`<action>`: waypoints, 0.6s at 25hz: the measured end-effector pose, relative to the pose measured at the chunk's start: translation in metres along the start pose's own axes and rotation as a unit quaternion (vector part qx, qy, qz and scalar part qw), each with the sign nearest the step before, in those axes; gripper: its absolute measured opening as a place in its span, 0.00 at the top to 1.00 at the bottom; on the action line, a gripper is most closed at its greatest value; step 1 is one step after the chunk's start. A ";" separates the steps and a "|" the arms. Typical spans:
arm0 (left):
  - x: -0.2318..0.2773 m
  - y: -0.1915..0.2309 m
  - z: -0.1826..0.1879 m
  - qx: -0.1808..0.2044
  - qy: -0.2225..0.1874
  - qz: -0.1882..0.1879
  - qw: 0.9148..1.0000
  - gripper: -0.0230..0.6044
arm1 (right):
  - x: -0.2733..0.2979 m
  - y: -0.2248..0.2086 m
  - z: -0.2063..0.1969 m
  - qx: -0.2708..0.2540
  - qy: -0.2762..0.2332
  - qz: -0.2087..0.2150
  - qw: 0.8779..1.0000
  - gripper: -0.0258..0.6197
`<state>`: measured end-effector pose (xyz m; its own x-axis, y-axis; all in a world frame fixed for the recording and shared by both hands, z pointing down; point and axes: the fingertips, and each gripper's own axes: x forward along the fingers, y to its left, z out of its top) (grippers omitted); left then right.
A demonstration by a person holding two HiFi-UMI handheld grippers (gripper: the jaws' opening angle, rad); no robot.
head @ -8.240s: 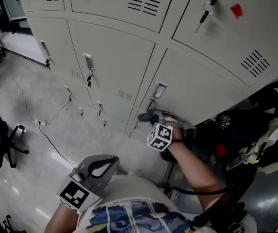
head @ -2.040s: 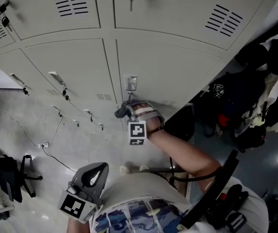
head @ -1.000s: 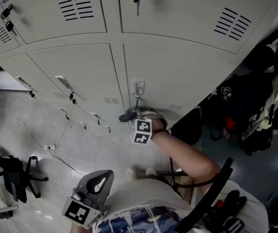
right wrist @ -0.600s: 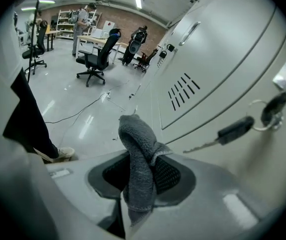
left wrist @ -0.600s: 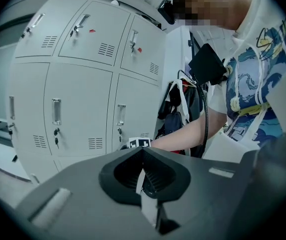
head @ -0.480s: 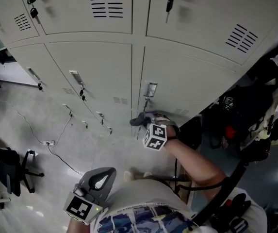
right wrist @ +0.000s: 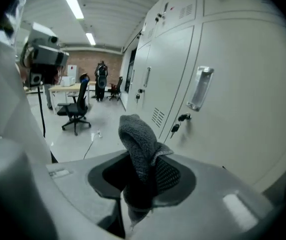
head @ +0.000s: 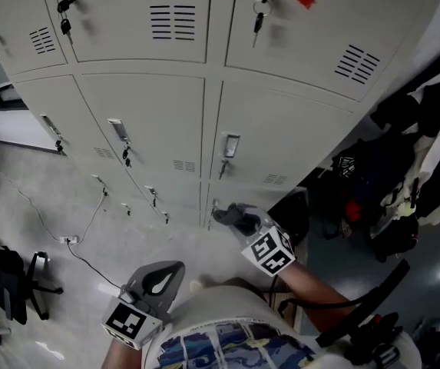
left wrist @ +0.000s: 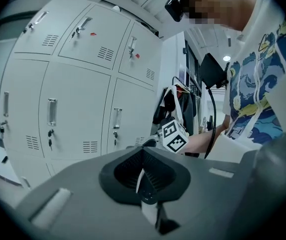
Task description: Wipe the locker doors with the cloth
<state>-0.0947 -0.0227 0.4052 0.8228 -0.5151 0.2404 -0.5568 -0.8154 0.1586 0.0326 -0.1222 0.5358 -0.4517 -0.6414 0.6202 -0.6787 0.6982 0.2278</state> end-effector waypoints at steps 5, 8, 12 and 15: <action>0.006 -0.008 -0.006 0.006 0.002 -0.039 0.999 0.96 | -0.053 0.020 0.015 0.062 -0.061 -0.022 0.996 0.78; 0.011 -0.015 -0.003 0.003 0.010 -0.056 0.998 0.96 | -0.084 0.028 0.016 0.075 -0.078 -0.054 0.993 0.78; 0.019 -0.025 0.005 0.014 0.016 -0.084 0.996 0.96 | -0.117 0.033 0.010 0.102 -0.089 -0.082 0.987 0.78; 0.024 -0.031 0.010 0.022 0.016 -0.098 0.995 0.96 | -0.132 0.031 0.011 0.107 -0.101 -0.094 0.985 0.78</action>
<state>-0.0563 -0.0125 0.3964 0.9109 -0.3365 0.2387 -0.3792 -0.9109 0.1630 0.0648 -0.0194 0.4522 -0.3969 -0.8182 0.4158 -0.8582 0.4915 0.1480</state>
